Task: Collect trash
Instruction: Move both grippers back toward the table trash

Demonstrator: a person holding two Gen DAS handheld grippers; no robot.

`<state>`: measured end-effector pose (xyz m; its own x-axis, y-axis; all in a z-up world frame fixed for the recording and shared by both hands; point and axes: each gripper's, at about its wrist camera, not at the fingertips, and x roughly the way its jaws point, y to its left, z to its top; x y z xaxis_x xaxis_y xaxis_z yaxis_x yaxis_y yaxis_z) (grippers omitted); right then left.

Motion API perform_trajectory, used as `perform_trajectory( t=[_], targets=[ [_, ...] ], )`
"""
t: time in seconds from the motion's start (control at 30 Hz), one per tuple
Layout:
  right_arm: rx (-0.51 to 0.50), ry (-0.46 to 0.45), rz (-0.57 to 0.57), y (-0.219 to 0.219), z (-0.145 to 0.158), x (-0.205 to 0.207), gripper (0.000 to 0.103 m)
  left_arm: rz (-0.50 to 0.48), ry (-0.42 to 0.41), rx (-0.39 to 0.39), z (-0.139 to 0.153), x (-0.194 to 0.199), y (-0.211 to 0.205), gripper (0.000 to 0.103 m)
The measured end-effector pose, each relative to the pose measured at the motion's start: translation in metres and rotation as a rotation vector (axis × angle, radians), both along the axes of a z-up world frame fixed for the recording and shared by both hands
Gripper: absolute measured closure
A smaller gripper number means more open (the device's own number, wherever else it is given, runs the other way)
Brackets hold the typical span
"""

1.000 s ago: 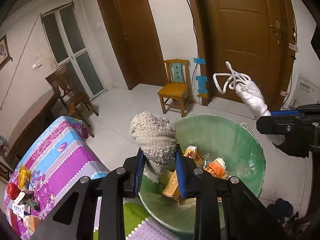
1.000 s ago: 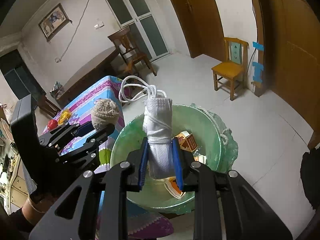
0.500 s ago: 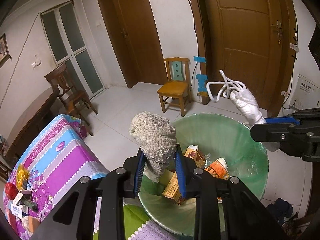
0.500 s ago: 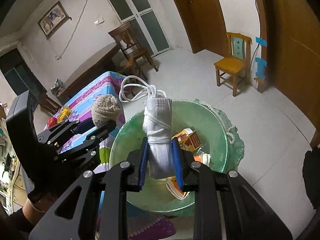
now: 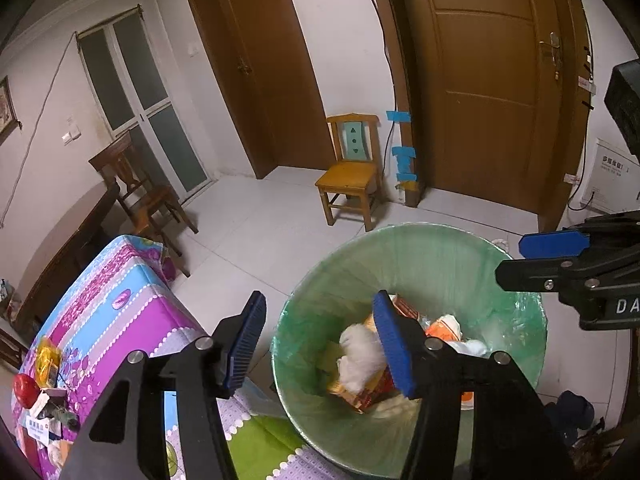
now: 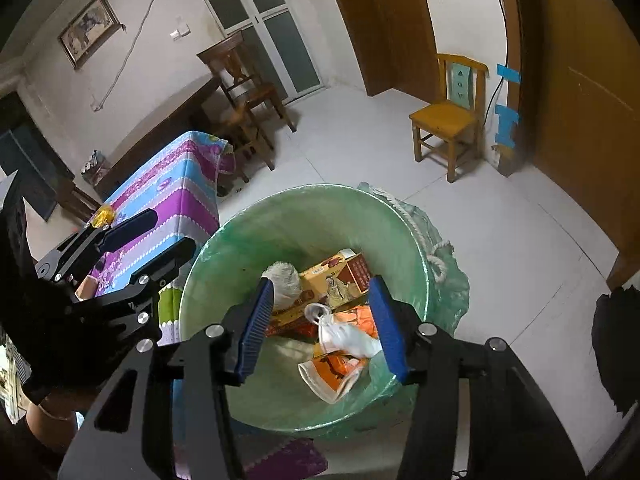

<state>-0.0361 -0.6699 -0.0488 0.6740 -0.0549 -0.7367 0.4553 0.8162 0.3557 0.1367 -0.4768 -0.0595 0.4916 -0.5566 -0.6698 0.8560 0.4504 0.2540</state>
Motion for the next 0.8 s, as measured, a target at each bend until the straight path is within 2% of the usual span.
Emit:
perform_trajectory(
  t=[0.47, 0.6, 0.8],
  targets=[
    [-0.079, -0.036, 0.0, 0.02, 0.013, -0.005, 0.056, 0.046, -0.028, -0.03, 0.012, -0.005, 0.02, 0.046],
    [-0.16, -0.082, -0.041, 0.033, 0.024, -0.011, 0.056, 0.067, -0.049, -0.049, 0.017, -0.01, 0.037, 0.046],
    [-0.34, -0.177, -0.095, 0.064, 0.044, -0.019, 0.055, 0.124, -0.073, -0.071, 0.024, -0.01, 0.066, 0.046]
  ],
)
